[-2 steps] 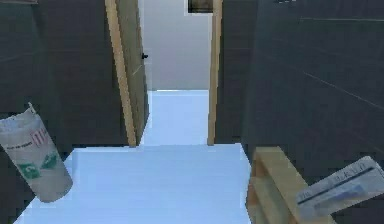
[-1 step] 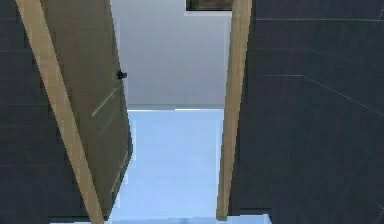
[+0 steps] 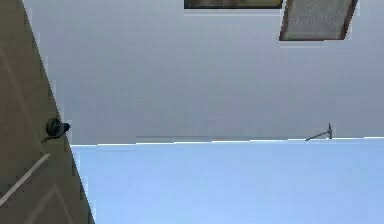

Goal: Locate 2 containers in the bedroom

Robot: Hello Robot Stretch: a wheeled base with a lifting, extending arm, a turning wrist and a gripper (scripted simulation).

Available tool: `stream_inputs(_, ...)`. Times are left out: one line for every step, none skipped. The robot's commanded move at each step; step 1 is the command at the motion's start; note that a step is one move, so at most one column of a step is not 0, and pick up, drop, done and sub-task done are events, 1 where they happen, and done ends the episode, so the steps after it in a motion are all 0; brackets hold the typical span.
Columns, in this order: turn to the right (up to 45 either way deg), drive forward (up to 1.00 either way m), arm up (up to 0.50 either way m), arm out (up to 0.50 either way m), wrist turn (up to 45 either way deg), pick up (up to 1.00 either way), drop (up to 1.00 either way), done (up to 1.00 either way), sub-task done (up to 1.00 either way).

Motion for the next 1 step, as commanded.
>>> stream_inputs(0.0, 0.75, 0.00, 0.00, 0.0, 0.00, 0.00, 0.00, 0.00)
